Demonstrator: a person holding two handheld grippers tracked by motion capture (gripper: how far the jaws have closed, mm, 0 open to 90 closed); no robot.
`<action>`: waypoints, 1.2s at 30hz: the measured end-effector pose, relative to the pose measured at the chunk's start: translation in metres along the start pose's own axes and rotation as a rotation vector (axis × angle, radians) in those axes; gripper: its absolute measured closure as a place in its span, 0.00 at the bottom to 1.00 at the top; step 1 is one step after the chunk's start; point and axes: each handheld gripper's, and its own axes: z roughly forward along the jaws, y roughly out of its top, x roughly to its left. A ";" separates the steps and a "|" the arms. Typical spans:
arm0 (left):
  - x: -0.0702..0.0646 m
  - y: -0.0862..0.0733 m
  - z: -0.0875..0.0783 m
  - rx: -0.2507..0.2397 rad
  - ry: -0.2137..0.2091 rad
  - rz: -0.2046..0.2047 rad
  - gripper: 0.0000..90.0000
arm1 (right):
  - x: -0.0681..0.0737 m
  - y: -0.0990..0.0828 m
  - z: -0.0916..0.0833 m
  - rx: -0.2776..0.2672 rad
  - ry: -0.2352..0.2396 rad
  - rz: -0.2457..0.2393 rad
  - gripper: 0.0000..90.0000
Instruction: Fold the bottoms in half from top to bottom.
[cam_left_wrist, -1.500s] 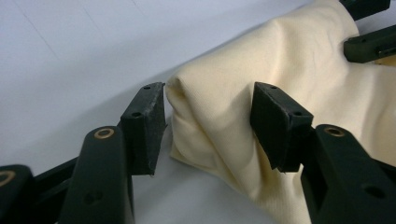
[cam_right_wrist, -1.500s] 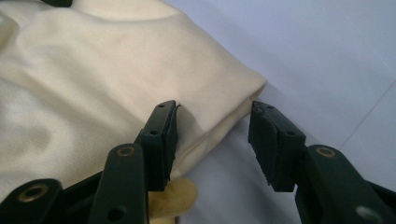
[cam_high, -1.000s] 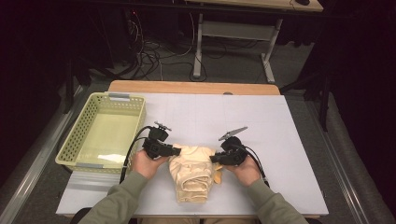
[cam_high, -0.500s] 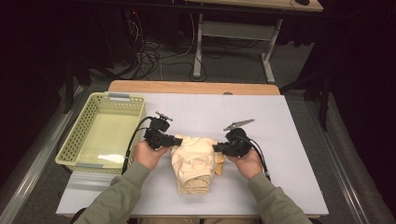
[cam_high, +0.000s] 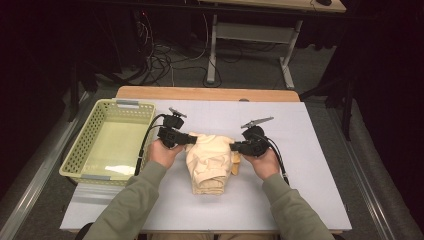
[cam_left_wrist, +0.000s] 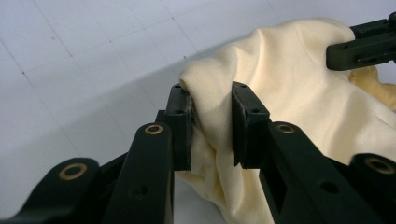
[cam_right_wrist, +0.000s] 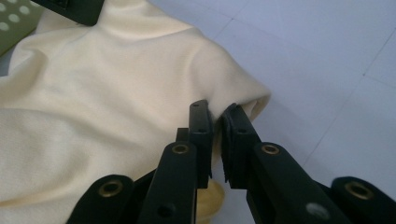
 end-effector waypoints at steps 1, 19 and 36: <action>0.000 0.002 0.001 -0.003 0.007 0.000 0.78 | 0.000 0.000 0.000 0.000 0.000 0.000 0.94; 0.018 0.036 0.007 -0.040 0.031 -0.038 0.77 | -0.024 0.027 0.009 -0.020 -0.063 0.038 0.93; 0.038 0.055 0.017 -0.061 0.065 -0.081 0.60 | -0.040 0.050 0.030 0.003 -0.110 0.099 0.76</action>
